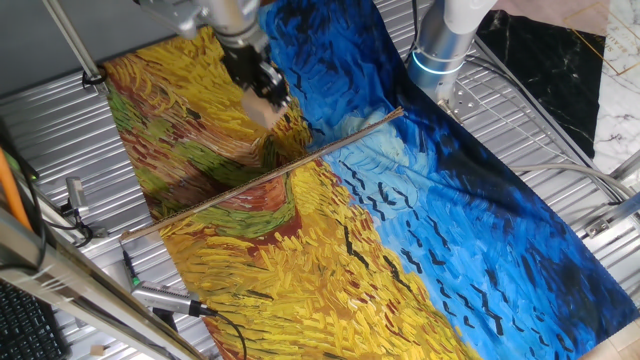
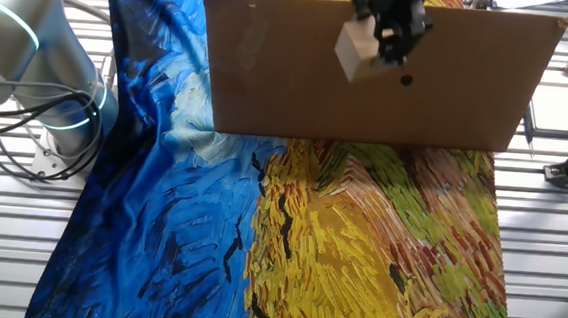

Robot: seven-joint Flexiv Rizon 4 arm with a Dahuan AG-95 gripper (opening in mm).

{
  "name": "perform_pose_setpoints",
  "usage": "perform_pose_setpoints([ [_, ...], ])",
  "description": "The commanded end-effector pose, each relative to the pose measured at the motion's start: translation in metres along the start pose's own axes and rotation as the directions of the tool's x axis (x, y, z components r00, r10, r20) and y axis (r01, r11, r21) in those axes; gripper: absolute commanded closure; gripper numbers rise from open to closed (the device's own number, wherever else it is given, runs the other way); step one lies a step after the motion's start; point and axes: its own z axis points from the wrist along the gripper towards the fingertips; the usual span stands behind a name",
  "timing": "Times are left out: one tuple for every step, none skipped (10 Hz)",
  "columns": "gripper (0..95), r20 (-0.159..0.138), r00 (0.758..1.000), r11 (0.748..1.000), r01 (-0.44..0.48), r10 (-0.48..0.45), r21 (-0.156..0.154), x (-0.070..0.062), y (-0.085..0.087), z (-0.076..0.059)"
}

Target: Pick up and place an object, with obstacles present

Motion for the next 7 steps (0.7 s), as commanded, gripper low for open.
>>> perform_pose_setpoints([
  [95.0, -0.004, 1.0, 1.0, -0.007, 0.007, 0.01, -0.0031, 0.0144, 0.0006],
  [95.0, -0.008, 1.0, 1.0, 0.003, -0.003, 0.015, -0.0041, 0.0202, -0.0002],
  [95.0, -0.011, 1.0, 1.0, 0.018, -0.018, 0.019, -0.0034, 0.0226, -0.0019],
  [95.0, -0.014, 1.0, 0.999, 0.022, -0.022, 0.023, -0.0027, 0.0236, -0.0028],
  [95.0, -0.013, 0.999, 0.999, 0.03, -0.03, 0.023, -0.0024, 0.0233, -0.0033],
  [95.0, -0.013, 0.999, 0.999, 0.032, -0.032, 0.023, -0.002, 0.0226, -0.0037],
  [95.0, -0.011, 0.999, 0.999, 0.048, -0.047, 0.021, -0.002, 0.0226, -0.0037],
])
